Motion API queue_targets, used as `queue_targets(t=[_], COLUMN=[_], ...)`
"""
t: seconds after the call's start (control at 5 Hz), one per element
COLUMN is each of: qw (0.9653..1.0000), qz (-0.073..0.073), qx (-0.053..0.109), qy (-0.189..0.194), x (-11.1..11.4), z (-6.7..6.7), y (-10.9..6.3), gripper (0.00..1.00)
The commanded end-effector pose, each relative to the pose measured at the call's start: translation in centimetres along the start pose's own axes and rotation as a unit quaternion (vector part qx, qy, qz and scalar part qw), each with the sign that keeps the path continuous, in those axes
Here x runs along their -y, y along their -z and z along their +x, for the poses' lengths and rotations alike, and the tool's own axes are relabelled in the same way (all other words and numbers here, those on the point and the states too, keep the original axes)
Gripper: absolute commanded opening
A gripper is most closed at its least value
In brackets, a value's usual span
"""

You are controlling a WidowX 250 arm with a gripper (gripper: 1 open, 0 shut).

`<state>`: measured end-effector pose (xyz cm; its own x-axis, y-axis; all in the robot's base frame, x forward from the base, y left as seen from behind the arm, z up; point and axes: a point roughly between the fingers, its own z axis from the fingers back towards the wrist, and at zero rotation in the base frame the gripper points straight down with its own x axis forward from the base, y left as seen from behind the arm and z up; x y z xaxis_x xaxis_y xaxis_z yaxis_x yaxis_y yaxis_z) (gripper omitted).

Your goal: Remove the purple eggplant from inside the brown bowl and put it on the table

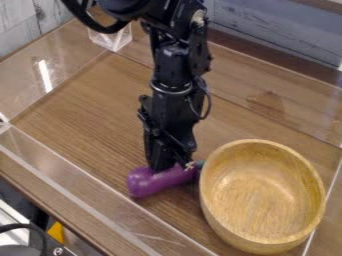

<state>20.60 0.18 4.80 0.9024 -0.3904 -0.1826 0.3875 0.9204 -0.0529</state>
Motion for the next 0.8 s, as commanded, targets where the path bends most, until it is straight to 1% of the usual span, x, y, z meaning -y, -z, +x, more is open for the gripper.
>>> queue_targets(t=[0.0,0.6], qw=[0.9997,0.9996], qz=[0.009,0.005], qx=[0.023,0.021], qy=[-0.008,-0.015], x=[-0.52,-0.42], z=[0.28,0.19], y=[-1.25,-1.39], gripper=[0.00,0.00])
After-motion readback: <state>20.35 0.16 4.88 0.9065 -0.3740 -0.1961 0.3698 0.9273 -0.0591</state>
